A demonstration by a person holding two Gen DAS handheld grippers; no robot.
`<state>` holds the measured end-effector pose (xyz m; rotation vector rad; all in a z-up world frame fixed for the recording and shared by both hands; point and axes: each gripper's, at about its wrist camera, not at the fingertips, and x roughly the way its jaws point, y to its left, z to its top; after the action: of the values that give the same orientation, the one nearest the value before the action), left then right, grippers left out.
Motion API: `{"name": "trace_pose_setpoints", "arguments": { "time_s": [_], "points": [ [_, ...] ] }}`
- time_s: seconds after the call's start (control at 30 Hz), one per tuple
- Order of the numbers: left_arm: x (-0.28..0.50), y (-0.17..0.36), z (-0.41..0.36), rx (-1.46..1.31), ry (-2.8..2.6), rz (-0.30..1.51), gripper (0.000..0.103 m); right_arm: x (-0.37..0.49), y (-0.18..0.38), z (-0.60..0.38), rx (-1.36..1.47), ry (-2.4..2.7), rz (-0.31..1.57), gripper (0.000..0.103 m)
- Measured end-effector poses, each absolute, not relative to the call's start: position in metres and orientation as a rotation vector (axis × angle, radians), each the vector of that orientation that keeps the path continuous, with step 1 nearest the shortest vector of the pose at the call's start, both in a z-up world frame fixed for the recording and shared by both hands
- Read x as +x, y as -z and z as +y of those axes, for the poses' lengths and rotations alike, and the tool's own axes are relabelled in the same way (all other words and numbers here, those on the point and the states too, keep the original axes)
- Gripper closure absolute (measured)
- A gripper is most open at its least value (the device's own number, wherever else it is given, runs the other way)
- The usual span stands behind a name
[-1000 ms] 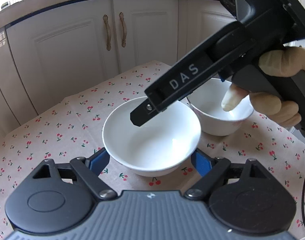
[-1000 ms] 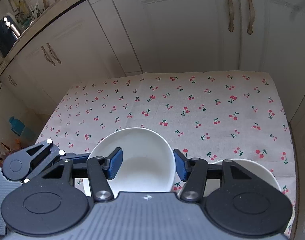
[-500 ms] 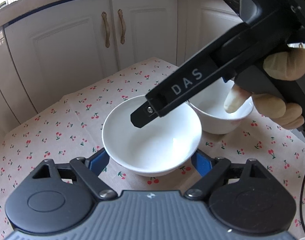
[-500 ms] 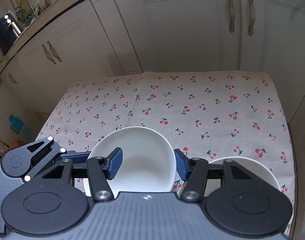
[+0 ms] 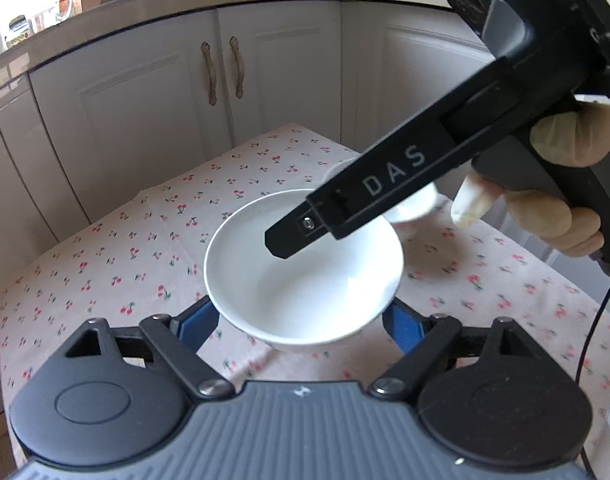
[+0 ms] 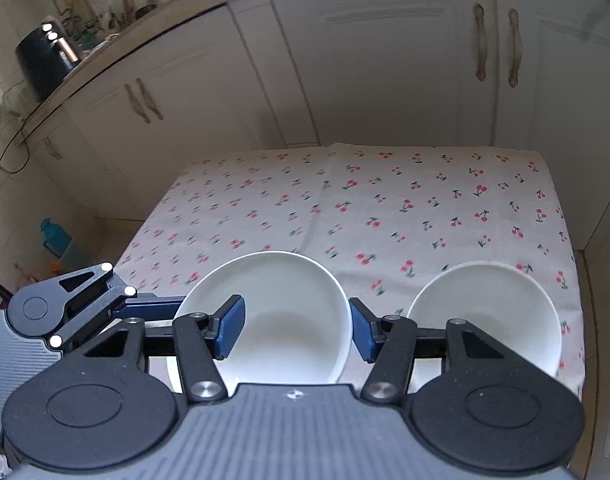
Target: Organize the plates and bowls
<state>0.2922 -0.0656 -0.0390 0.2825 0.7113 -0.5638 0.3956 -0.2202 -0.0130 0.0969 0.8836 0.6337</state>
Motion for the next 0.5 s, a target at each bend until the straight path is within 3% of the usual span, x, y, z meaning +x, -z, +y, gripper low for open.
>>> {"name": "trace_pose_setpoints", "arguments": {
  "time_s": [0.5],
  "points": [
    [0.171,0.014,-0.055,0.285,0.577,0.674,0.015,0.268,-0.013,-0.221,0.088,-0.652,0.874,0.041]
  ]
}}
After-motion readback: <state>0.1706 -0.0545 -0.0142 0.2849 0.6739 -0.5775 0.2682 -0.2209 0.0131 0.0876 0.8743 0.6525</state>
